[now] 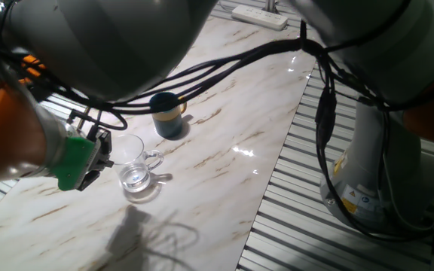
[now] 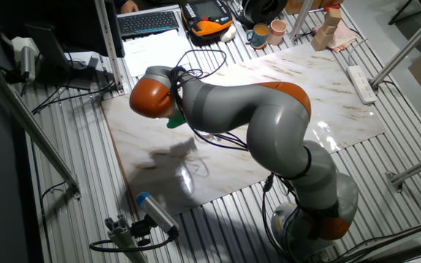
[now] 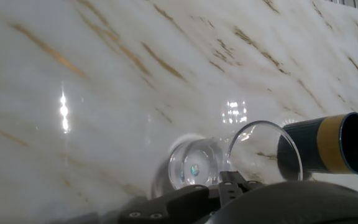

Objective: Pour the water from one cup into another empty cup

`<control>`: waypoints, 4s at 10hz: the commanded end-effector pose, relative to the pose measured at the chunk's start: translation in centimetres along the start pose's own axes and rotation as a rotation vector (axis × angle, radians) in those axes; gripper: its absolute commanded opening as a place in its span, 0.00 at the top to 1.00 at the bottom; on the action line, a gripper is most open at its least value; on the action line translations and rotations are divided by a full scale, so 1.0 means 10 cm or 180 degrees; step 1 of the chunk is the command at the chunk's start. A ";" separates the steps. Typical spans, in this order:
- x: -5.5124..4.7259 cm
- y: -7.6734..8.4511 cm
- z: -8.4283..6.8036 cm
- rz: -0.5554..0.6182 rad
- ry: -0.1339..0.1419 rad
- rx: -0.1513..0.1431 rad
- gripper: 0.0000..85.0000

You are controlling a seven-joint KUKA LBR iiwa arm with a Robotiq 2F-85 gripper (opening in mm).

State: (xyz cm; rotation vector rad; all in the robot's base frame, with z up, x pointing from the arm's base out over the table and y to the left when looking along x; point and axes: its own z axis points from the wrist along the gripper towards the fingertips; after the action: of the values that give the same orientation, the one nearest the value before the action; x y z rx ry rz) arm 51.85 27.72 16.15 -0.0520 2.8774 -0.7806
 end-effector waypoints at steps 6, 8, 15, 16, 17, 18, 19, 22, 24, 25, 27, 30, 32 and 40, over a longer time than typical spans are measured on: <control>0.00 -0.01 0.03 -0.0081 0.0060 0.0016 1.00; 0.01 -0.02 0.05 -0.0069 0.0060 0.0012 1.00; 0.02 -0.01 0.06 -0.0020 0.0045 -0.0007 1.00; 0.02 -0.01 0.06 -0.0014 0.0035 0.0002 1.00; 0.02 -0.01 0.06 -0.0013 0.0032 0.0032 1.00; 0.02 -0.01 0.06 -0.0006 0.0030 0.0047 1.00; 0.03 -0.01 0.06 -0.0007 0.0031 0.0052 1.00; 0.03 -0.01 0.06 0.0060 0.0034 0.0055 0.80; 0.04 -0.01 0.06 0.0065 0.0033 0.0051 0.80; 0.04 0.00 0.06 0.0060 0.0032 0.0046 0.80; 0.04 0.00 0.06 0.0011 0.0021 0.0078 0.80; 0.04 0.00 0.06 -0.0117 0.0022 0.0181 0.80; 0.03 0.00 0.06 -0.0195 0.0025 0.0232 0.80; 0.04 -0.01 0.10 -0.0248 0.0033 0.0306 0.80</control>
State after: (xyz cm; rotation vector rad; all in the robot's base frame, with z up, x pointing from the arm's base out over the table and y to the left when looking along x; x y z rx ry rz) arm 51.60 27.08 15.25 -0.1500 2.8579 -0.9358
